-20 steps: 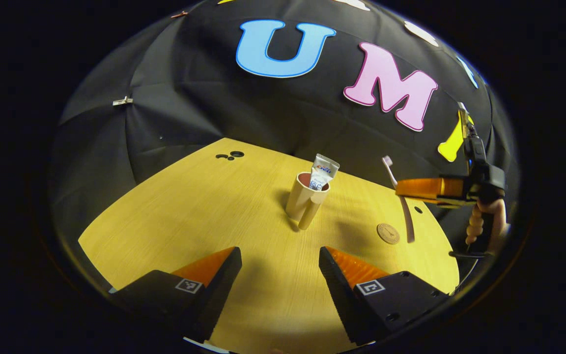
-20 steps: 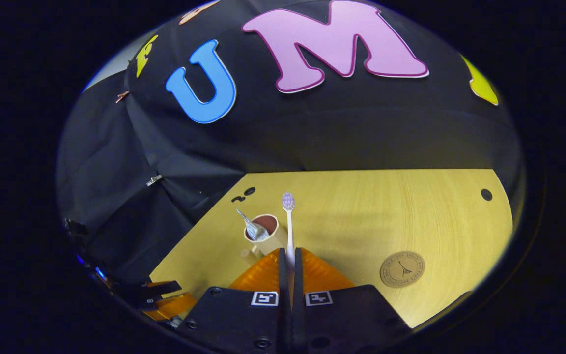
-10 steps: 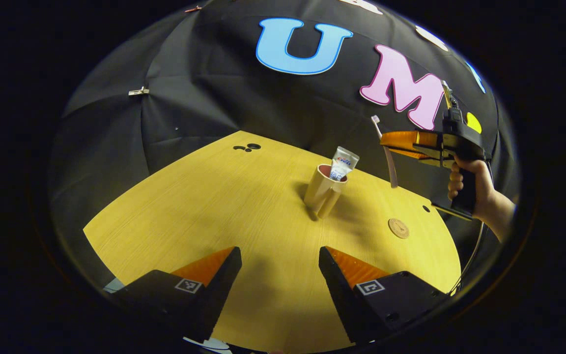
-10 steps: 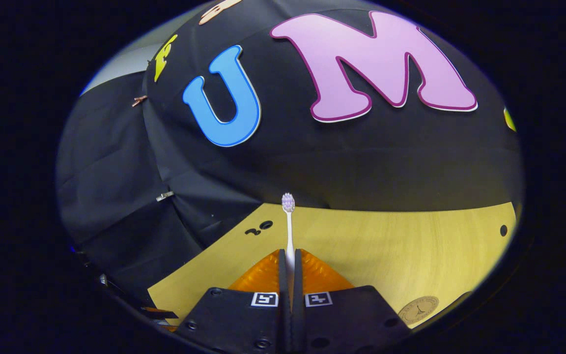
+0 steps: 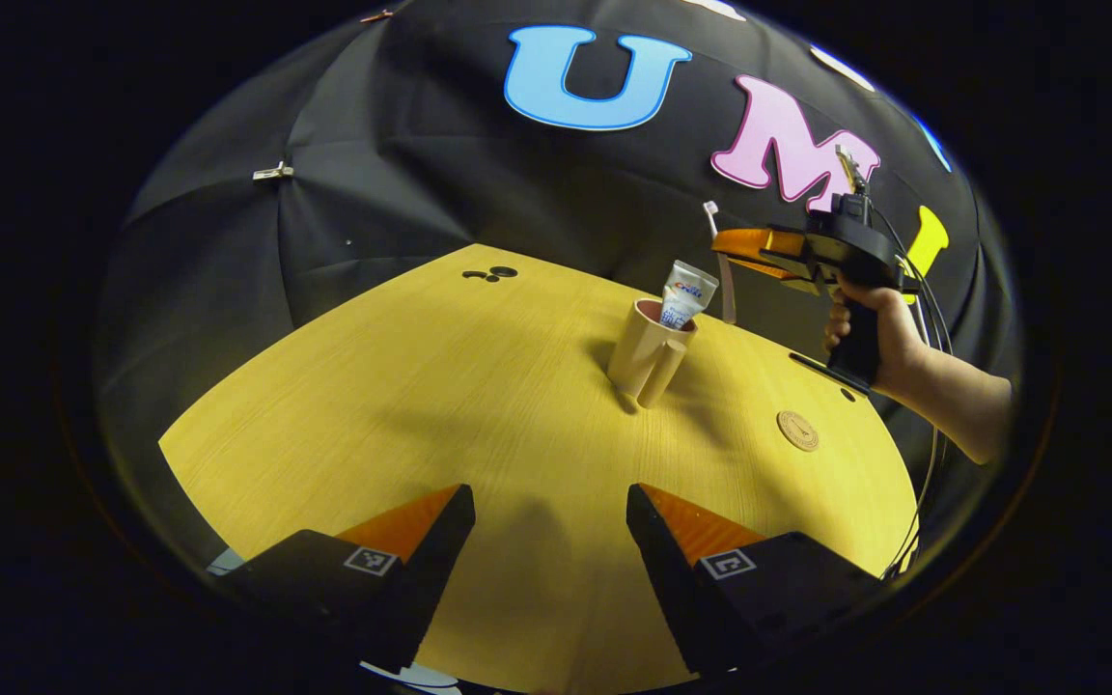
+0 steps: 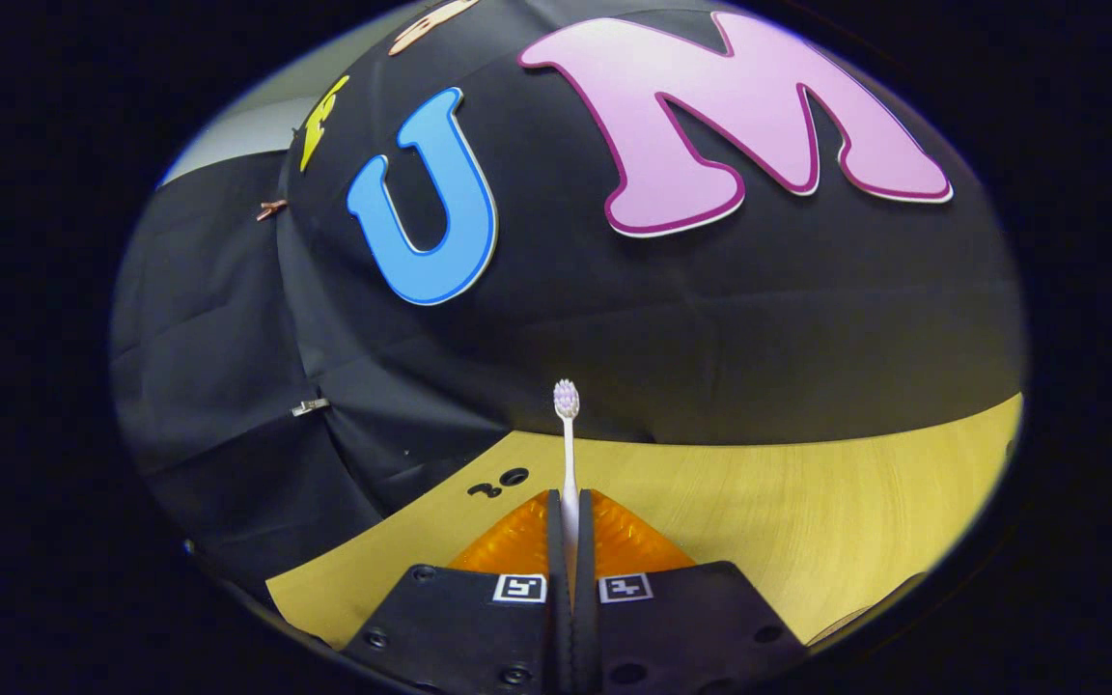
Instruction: Put the toothbrush and toothpaste on the desktop into the cup, then pick up the cup and place it on the coaster on the desktop.
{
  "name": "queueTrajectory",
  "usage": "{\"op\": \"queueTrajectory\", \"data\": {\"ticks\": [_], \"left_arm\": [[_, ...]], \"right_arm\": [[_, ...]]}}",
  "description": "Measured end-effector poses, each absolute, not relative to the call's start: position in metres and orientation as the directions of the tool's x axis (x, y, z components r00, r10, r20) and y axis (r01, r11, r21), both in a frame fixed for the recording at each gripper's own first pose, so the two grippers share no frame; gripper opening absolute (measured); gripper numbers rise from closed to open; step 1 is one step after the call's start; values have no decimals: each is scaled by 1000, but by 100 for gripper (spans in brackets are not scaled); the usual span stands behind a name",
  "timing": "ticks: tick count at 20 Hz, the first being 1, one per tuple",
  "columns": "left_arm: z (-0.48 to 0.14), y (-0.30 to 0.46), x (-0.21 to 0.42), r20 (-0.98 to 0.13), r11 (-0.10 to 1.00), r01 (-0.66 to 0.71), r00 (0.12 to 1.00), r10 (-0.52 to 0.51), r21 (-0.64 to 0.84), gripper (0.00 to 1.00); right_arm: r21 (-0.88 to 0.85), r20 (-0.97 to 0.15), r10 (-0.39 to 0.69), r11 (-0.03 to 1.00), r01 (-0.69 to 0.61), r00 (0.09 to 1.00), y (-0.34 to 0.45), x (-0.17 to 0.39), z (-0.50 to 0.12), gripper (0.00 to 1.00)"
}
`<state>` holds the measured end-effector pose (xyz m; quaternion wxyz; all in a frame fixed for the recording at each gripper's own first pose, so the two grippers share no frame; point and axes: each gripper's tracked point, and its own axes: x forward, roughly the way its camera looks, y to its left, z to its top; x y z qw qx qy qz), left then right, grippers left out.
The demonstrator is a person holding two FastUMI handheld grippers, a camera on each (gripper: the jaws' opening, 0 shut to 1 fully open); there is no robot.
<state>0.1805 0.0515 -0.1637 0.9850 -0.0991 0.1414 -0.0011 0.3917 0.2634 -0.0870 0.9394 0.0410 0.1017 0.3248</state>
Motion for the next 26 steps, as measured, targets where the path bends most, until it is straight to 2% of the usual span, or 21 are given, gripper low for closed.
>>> {"op": "queueTrajectory", "data": {"ticks": [6, 17, 25, 26], "left_arm": [[-166, 42, 190, -280, 976, -15, 959, -47, -215, 98], [-184, 48, 192, -303, 973, -37, 952, -34, -226, 98], [-186, 45, 192, -305, 975, -27, 951, -43, -221, 98], [-186, 44, 192, -305, 975, -25, 951, -44, -219, 98]], "right_arm": [[173, -100, 624, 778, -603, 775, 282, 402, -80, 5], [97, -112, 636, 771, -629, 763, 294, 410, -107, 6], [125, -149, 672, 740, -661, 725, 291, 390, -122, 12], [117, -162, 669, 743, -659, 725, 289, 389, -125, 19]]}}
